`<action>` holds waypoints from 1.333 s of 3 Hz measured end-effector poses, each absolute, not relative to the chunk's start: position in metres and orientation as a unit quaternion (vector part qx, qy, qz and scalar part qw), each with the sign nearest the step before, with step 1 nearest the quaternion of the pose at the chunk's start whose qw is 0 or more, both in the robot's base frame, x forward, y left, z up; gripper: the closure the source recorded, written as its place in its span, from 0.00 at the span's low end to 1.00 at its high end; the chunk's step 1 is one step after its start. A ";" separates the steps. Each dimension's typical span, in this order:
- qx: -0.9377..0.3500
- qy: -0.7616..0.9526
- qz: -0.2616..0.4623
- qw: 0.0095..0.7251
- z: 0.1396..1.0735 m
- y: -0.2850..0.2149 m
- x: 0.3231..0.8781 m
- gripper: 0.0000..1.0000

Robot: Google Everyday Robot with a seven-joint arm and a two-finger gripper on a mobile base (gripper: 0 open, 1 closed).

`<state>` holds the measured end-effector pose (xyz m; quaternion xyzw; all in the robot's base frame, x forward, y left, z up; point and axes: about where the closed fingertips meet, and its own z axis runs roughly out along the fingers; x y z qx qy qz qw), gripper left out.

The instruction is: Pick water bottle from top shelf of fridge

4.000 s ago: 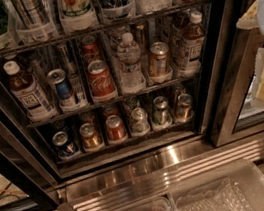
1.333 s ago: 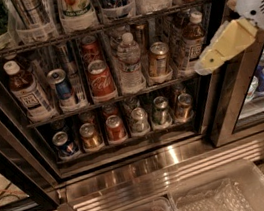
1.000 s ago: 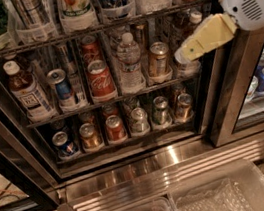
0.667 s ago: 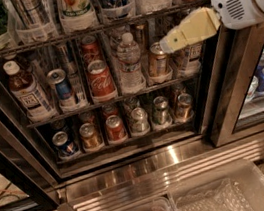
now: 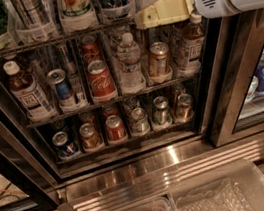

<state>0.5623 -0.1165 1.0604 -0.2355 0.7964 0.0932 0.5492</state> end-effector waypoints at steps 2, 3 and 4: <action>-0.226 0.794 0.092 0.556 1.063 -0.115 0.562 0.00; -0.200 0.788 0.096 0.574 1.054 -0.103 0.573 0.00; -0.166 0.768 0.084 0.613 1.052 -0.108 0.587 0.00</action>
Offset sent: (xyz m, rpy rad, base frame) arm 0.0026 -0.0012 0.0002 0.0313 -0.0181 -0.0444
